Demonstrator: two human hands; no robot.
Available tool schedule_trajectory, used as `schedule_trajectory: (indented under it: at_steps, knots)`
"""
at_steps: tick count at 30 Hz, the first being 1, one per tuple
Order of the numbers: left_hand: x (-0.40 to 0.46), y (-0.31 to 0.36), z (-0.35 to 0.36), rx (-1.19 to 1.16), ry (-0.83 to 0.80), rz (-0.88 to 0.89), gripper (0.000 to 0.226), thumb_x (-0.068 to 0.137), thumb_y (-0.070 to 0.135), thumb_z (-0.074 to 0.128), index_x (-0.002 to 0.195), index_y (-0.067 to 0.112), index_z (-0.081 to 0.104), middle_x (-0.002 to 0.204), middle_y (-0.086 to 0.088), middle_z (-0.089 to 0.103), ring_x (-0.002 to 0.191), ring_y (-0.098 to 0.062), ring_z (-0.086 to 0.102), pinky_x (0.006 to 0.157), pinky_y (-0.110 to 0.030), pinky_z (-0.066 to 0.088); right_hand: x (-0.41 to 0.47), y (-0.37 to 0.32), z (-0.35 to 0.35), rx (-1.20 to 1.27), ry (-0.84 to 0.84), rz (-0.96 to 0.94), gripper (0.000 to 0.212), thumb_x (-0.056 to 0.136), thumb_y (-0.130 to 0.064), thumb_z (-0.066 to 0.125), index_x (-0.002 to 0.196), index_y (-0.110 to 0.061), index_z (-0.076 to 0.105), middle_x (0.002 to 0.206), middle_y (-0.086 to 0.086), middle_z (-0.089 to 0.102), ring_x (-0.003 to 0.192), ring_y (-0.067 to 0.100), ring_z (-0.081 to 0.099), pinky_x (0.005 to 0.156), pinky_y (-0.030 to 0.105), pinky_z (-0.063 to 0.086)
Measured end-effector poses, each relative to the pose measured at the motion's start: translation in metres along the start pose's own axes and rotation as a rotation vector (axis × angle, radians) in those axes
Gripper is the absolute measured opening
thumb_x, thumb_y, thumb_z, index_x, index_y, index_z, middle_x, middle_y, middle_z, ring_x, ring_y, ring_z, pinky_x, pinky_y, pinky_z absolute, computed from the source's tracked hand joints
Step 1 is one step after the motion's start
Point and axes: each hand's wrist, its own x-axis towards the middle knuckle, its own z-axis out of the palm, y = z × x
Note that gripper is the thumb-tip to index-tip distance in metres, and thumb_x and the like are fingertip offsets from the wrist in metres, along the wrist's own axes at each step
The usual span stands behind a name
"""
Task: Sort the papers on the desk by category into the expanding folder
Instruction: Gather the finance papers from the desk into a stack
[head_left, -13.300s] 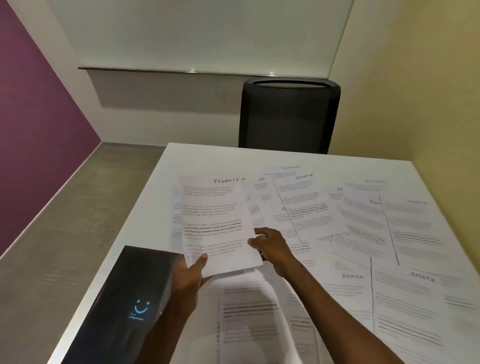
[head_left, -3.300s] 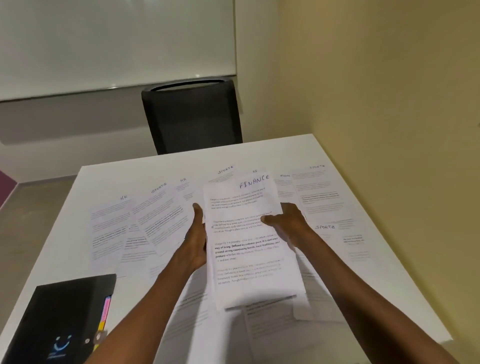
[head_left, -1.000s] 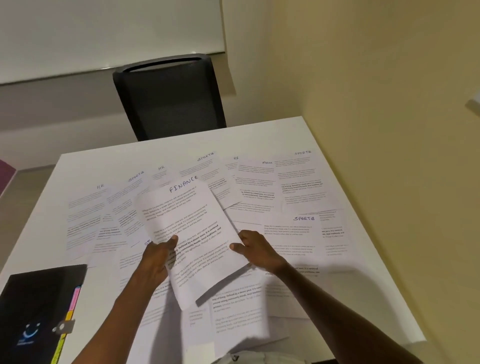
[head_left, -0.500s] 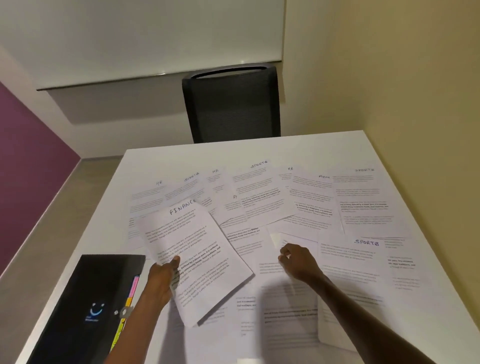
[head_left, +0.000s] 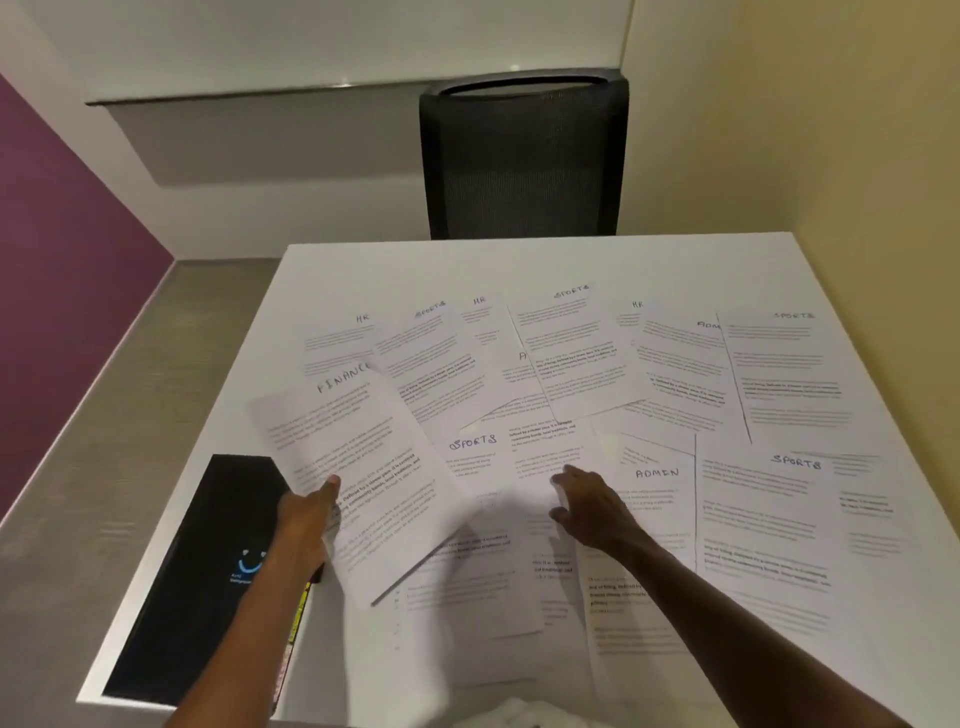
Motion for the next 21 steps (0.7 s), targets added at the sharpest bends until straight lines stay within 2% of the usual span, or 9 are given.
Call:
schedule_trajectory:
  at_steps: [2, 4, 6, 8, 11, 13, 15, 18, 21]
  knots:
    - [0.006, 0.005, -0.006, -0.007, 0.011, 0.025, 0.036, 0.094, 0.012, 0.066, 0.126, 0.000, 0.057, 0.114, -0.018, 0.067, 0.091, -0.031, 0.066, 0.080, -0.039, 0.055, -0.005, -0.012, 0.008, -0.093, 0.104, 0.000, 0.048, 0.083, -0.035, 0.070, 0.122, -0.010, 0.057, 0.126, 0.008, 0.056, 0.112, 0.027, 0.056, 0.090, 0.039, 0.051]
    - [0.011, 0.008, -0.009, -0.011, -0.009, 0.030, 0.035, 0.095, 0.014, 0.065, 0.127, 0.005, 0.057, 0.111, -0.013, 0.066, 0.089, -0.027, 0.066, 0.085, -0.040, 0.053, -0.011, -0.026, 0.018, -0.144, 0.185, 0.104, 0.040, 0.083, -0.040, 0.068, 0.110, -0.011, 0.061, 0.115, 0.007, 0.058, 0.105, 0.024, 0.055, 0.087, 0.036, 0.050]
    - [0.013, 0.012, -0.008, -0.018, -0.044, 0.045, 0.033, 0.095, 0.016, 0.065, 0.126, 0.008, 0.057, 0.103, -0.008, 0.065, 0.084, -0.022, 0.064, 0.084, -0.038, 0.053, -0.016, -0.039, 0.029, -0.165, 0.127, 0.202, 0.043, 0.086, -0.048, 0.060, 0.108, -0.011, 0.062, 0.125, 0.013, 0.052, 0.114, 0.028, 0.048, 0.093, 0.040, 0.045]
    - [0.014, 0.014, -0.003, -0.001, -0.089, 0.040, 0.031, 0.094, 0.018, 0.067, 0.123, 0.009, 0.058, 0.101, -0.007, 0.066, 0.086, -0.022, 0.065, 0.082, -0.039, 0.055, -0.021, -0.050, 0.040, -0.115, -0.044, 0.259, 0.059, 0.089, -0.054, 0.053, 0.128, -0.010, 0.053, 0.152, 0.021, 0.024, 0.138, 0.039, 0.024, 0.110, 0.051, 0.028]
    - [0.014, 0.019, 0.007, 0.025, -0.160, 0.059, 0.052, 0.088, 0.029, 0.074, 0.128, 0.004, 0.053, 0.115, -0.014, 0.066, 0.101, -0.028, 0.066, 0.092, -0.045, 0.054, -0.020, -0.061, 0.046, -0.082, -0.203, 0.253, 0.086, 0.090, -0.062, 0.048, 0.153, -0.011, 0.018, 0.162, 0.015, -0.010, 0.148, 0.039, -0.009, 0.117, 0.057, 0.001]
    - [0.016, 0.019, 0.014, 0.045, -0.204, 0.080, 0.075, 0.084, 0.035, 0.077, 0.141, 0.001, 0.043, 0.113, -0.014, 0.065, 0.094, -0.022, 0.065, 0.085, -0.037, 0.055, -0.016, -0.062, 0.046, -0.044, -0.219, 0.199, 0.084, 0.089, -0.065, 0.047, 0.153, -0.018, 0.019, 0.163, 0.013, -0.008, 0.148, 0.039, -0.008, 0.116, 0.059, 0.000]
    - [0.013, 0.019, 0.025, 0.046, -0.246, 0.075, 0.060, 0.086, 0.031, 0.075, 0.131, 0.003, 0.047, 0.099, -0.008, 0.062, 0.082, -0.017, 0.059, 0.079, -0.031, 0.051, -0.017, -0.060, 0.044, 0.000, -0.144, 0.193, 0.077, 0.089, -0.064, 0.047, 0.149, -0.020, 0.028, 0.163, 0.013, 0.002, 0.148, 0.038, 0.002, 0.117, 0.059, 0.009]
    - [0.004, 0.022, 0.033, 0.088, -0.259, 0.098, 0.046, 0.083, 0.033, 0.077, 0.116, 0.014, 0.051, 0.102, -0.005, 0.065, 0.091, -0.020, 0.063, 0.089, -0.034, 0.051, -0.031, -0.047, 0.039, 0.028, 0.108, 0.405, 0.070, 0.092, -0.054, 0.050, 0.145, -0.011, 0.034, 0.159, 0.019, 0.015, 0.146, 0.038, 0.015, 0.116, 0.054, 0.020]
    - [-0.002, 0.016, 0.042, 0.084, -0.305, 0.123, 0.059, 0.082, 0.033, 0.078, 0.129, 0.005, 0.055, 0.120, -0.008, 0.066, 0.103, -0.025, 0.064, 0.097, -0.039, 0.050, -0.052, -0.019, 0.033, 0.083, 0.093, 0.642, 0.080, 0.093, -0.056, 0.047, 0.148, -0.001, 0.027, 0.158, 0.026, 0.012, 0.146, 0.041, 0.012, 0.116, 0.056, 0.019]
